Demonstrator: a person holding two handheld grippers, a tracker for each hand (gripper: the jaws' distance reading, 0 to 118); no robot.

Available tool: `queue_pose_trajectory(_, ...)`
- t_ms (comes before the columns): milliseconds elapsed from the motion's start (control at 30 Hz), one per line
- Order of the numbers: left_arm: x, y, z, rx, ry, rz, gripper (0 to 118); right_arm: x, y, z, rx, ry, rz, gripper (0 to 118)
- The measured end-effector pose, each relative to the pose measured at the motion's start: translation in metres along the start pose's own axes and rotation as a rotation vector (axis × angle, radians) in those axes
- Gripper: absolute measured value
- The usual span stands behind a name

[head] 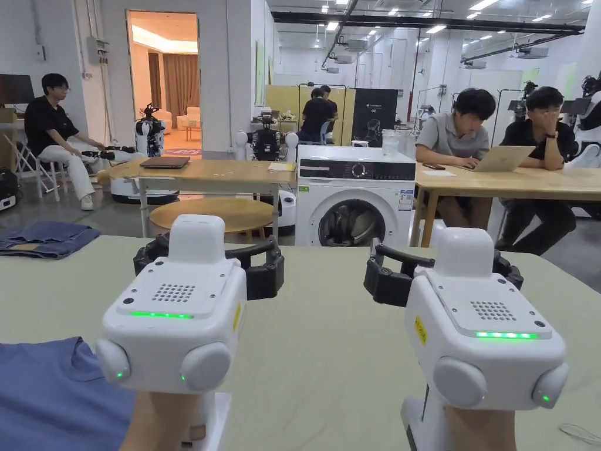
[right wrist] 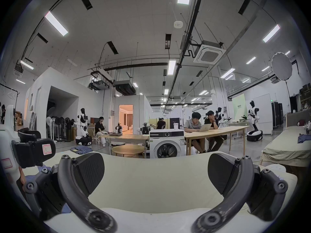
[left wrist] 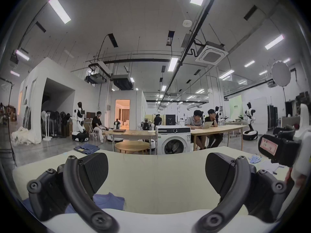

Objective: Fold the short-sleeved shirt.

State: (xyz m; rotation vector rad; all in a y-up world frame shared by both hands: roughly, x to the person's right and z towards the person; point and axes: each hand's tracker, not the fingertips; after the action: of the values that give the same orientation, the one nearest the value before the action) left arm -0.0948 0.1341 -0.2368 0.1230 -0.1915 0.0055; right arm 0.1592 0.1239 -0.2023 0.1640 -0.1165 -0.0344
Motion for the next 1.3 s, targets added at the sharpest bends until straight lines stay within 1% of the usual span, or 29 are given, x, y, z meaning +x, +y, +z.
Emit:
queue_pose_trajectory(100,0.006,-0.002,0.002,0.014,0.010,-0.052,114,-0.001,0.001,0.000,0.001,0.002,0.002,118)
queue_pose_trajectory(333,0.009,-0.004,0.003,0.023,0.004,-0.066,114,-0.001,-0.001,0.002,-0.009,0.009,0.016,118)
queue_pose_trajectory(600,0.003,0.001,0.002,0.017,0.042,-0.003,114,0.003,-0.001,0.004,-0.016,0.011,0.031,118)
queue_pose_trajectory(733,0.002,0.001,0.002,0.021,0.067,-0.014,114,0.005,0.000,0.006,-0.018,0.008,0.035,118)
queue_pose_trajectory(1300,-0.005,0.001,0.003,0.010,0.076,-0.008,114,0.006,0.005,0.007,-0.024,-0.002,0.048,118)
